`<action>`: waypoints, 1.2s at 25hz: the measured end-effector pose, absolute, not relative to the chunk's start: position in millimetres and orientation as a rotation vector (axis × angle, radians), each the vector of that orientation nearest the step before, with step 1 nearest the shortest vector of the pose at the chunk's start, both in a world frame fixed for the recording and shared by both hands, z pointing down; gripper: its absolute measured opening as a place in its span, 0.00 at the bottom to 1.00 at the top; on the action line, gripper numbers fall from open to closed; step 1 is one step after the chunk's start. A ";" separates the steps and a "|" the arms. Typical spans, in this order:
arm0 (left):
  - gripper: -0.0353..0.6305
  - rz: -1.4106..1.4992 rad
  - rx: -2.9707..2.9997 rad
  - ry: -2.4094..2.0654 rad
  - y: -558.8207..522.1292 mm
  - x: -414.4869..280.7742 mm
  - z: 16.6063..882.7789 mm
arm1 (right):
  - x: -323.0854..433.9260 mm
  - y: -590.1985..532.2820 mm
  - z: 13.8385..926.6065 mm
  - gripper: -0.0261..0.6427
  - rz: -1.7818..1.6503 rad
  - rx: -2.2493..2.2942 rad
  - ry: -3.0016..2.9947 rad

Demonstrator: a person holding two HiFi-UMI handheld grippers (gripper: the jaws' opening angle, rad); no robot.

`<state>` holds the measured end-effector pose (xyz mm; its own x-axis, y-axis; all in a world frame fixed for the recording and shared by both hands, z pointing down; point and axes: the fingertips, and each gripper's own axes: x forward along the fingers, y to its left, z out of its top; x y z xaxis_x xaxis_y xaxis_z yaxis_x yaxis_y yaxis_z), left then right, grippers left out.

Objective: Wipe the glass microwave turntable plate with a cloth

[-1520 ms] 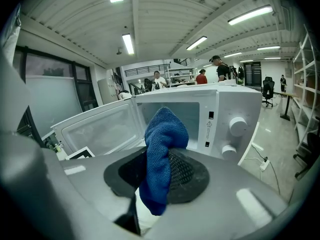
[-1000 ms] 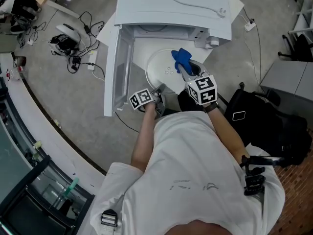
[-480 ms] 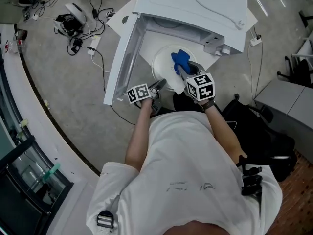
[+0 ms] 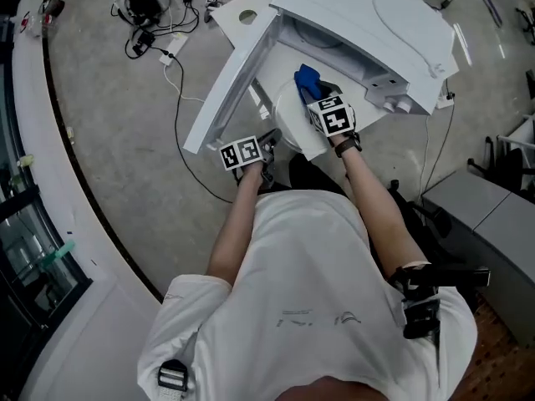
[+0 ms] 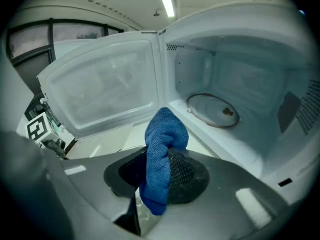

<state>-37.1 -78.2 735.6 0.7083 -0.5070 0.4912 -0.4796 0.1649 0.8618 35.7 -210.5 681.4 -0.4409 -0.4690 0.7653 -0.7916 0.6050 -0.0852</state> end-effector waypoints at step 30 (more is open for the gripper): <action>0.09 -0.060 1.347 -0.980 -91.6 -45.2 744.1 | 4.9 -32.5 721.5 0.18 0.683 0.329 -2.238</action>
<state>-45.2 -91.6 744.1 0.6196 -0.5563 0.5537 -0.4851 0.2832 0.8273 4.9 -32.5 721.5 -0.6785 -0.0230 0.7343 -0.4291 0.8237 -0.3707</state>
